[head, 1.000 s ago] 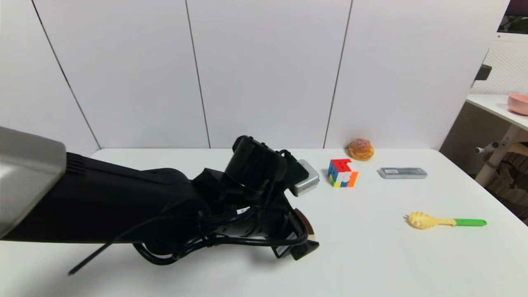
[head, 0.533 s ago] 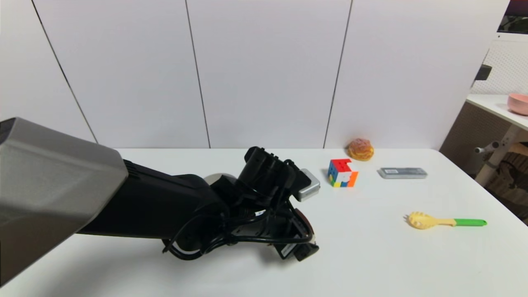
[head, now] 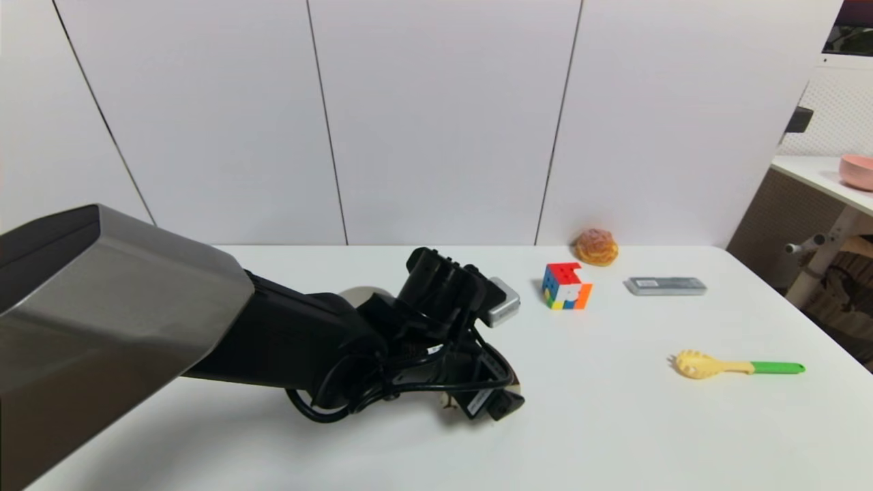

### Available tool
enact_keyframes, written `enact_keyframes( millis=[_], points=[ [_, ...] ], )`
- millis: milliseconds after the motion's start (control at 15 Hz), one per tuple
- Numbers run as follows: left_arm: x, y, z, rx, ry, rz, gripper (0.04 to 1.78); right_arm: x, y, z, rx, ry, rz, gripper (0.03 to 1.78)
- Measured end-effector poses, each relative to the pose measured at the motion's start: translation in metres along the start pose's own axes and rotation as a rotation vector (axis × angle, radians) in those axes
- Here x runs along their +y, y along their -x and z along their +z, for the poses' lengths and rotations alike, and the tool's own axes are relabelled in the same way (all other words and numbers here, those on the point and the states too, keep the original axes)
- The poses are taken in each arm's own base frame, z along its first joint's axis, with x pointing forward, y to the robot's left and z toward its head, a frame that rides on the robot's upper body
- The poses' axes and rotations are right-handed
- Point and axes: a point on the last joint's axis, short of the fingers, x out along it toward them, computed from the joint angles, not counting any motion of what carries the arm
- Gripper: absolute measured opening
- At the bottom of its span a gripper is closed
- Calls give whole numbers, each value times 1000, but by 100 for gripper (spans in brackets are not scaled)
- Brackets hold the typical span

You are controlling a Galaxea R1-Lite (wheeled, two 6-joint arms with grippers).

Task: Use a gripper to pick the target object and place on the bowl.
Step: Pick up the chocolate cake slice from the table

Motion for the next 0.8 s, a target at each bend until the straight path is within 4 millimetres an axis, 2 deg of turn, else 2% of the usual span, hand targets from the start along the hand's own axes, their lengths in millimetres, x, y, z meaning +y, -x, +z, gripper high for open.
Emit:
enact_keyframes(
  millis=[467,533,800],
  points=[
    [0,-4,-4,14,5,-3,171,0,0,0,0,0,0,171],
    [0,-5,-4,16,5,-3,162,0,0,0,0,0,-1,171],
    [-1,-7,-7,29,6,-6,103,0,0,0,0,0,-1,171]
  ],
)
